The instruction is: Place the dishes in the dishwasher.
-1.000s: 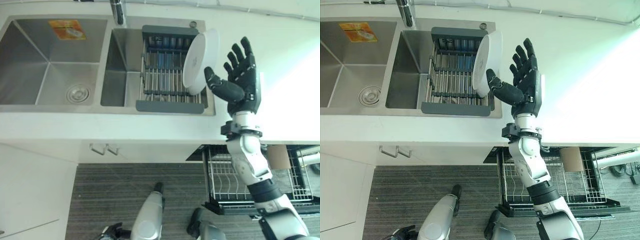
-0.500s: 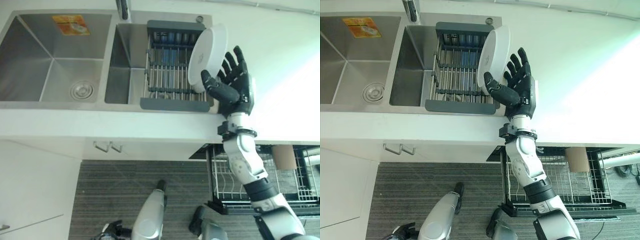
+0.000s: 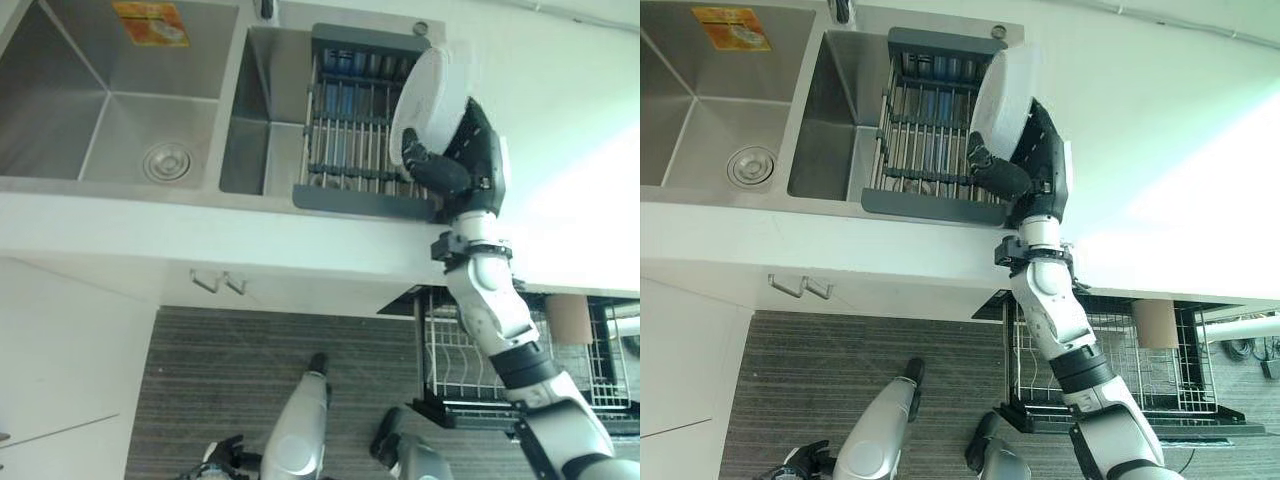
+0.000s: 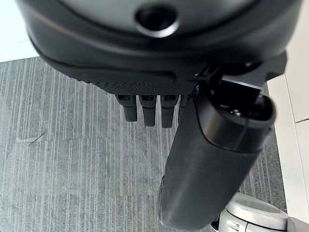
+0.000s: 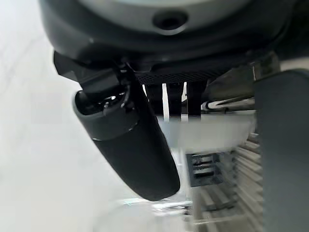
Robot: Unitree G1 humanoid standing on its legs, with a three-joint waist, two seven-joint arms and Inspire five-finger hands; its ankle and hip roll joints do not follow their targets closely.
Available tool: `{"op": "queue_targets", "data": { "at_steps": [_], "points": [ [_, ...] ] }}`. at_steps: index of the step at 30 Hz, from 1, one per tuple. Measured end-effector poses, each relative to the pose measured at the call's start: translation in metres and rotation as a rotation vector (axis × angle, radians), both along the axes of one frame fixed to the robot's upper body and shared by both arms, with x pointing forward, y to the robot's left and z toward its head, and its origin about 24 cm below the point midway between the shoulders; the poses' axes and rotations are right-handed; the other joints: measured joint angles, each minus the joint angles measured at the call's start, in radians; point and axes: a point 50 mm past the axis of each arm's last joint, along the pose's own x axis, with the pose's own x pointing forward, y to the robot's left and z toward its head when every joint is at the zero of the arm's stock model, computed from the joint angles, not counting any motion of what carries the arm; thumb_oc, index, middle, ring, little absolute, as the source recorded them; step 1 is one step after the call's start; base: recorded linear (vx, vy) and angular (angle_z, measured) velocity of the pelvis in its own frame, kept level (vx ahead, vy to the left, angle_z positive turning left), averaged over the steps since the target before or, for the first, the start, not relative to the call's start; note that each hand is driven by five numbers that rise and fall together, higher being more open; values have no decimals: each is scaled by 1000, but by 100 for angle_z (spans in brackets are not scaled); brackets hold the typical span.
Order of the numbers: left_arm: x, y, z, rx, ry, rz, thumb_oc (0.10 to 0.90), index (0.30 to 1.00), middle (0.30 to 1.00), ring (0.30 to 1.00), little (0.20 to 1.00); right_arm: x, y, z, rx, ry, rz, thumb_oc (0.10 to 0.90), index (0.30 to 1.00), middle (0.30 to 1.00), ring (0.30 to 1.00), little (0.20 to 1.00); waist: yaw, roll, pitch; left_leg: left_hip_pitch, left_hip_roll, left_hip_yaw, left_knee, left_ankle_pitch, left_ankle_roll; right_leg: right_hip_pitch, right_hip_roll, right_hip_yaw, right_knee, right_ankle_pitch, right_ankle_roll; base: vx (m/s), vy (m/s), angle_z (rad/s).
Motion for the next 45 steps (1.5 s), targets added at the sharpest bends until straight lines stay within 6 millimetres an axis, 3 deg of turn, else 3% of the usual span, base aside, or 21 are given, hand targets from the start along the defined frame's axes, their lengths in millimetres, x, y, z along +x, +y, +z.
{"op": "queue_targets", "data": {
  "at_steps": [3, 13, 16, 19, 21, 24, 26, 30, 32, 34, 38, 42, 45],
  "points": [
    [1, 4, 2, 13, -4, -3, 800, 900, 900, 900, 900, 4, 1, 2, -70, 15, -3, 400, 300, 300, 300, 300, 1, -12, 2, 0, 2, -5, 0, -3, -5, 2, 4, -3, 0, 0, 0, 1, -26, 2],
    [1, 13, 4, 50, -9, -1, 800, 900, 900, 900, 900, 3, 5, -2, -139, -24, -123, 400, 300, 300, 300, 300, 4, -14, 1, 20, 2, 4, -6, 1, 0, 23, 1, -2, -12, 8, 3, -2, -37, 0],
    [-1, 11, 3, 59, 3, -25, 800, 900, 900, 900, 900, -4, 9, 0, -56, -103, -125, 400, 300, 300, 300, 300, -3, -9, -1, 52, 9, 16, -21, 0, -3, 44, 1, 3, -22, 11, 3, -31, -91, -13],
    [-4, 5, 0, 42, 13, -11, 800, 900, 900, 900, 900, -29, 19, 5, 115, -227, -71, 400, 300, 300, 300, 300, -34, 17, -13, 84, 22, 39, -27, 2, -2, 62, 7, 16, -29, 12, 2, -57, -87, -23],
    [-2, -6, -2, 21, 14, -23, 800, 900, 900, 900, 900, -44, 17, 19, 184, -333, -51, 400, 300, 300, 300, 300, -80, 48, -37, 90, 36, 52, -27, 2, -3, 62, 16, 28, -33, 18, 5, -77, -99, -23],
    [-8, -17, -7, -9, 46, -22, 800, 900, 900, 900, 900, -63, 1, 22, 236, -409, -76, 400, 300, 300, 300, 300, -127, 63, -101, 103, 53, 77, -37, -2, -12, 47, 27, 55, -31, 19, 2, -30, -67, -39],
    [-24, -19, -12, -20, 117, -14, 800, 900, 900, 900, 900, -71, -31, 3, 216, -375, -194, 400, 300, 300, 300, 300, -191, 61, -191, 139, 71, 119, -70, 1, -26, 34, 39, 103, -25, 15, -7, -29, -112, -62],
    [-43, -20, -16, -43, 171, -7, 800, 900, 900, 900, 900, -94, -75, -33, 136, -265, -325, 400, 300, 300, 300, 300, -274, 72, -217, 184, 97, 156, -89, -2, -44, 36, 60, 144, -17, 6, -25, -9, -97, -41],
    [-51, -19, -17, -68, 183, -37, 800, 900, 900, 900, 900, -106, -92, -51, 130, -186, -360, 400, 300, 300, 300, 300, -287, 74, -221, 203, 112, 179, -100, -1, -50, 31, 74, 173, -14, 7, -35, -31, -58, -42],
    [-65, -20, -18, -76, 230, -110, 800, 900, 900, 900, 900, -127, -117, -79, 146, -44, -384, 400, 300, 300, 300, 300, -381, 89, -230, 222, 130, 193, -131, 12, -70, 2, 98, 213, 1, 11, -45, -28, -82, -60],
    [-74, -18, -19, -109, 258, -103, 800, 900, 900, 900, 900, -133, -118, -104, 185, 61, -259, 400, 300, 300, 300, 300, -410, 91, -239, 268, 152, 230, -167, 18, -87, -5, 119, 247, 12, 1, -57, -16, -46, -44],
    [-73, -17, -19, -123, 263, -113, 800, 900, 900, 900, 900, -131, -115, -114, 159, 112, -138, 400, 300, 300, 300, 300, -412, 94, -241, 268, 159, 231, -182, 25, -88, -26, 125, 247, 29, 4, -64, -15, -7, -11],
    [-71, -16, -18, -132, 261, -126, 800, 900, 900, 900, 900, -124, -97, -120, 118, 158, 7, 400, 300, 300, 300, 300, -410, 93, -242, 264, 157, 231, -185, 29, -89, -34, 123, 248, 32, 4, -65, -54, 34, 0]
  ]
}}
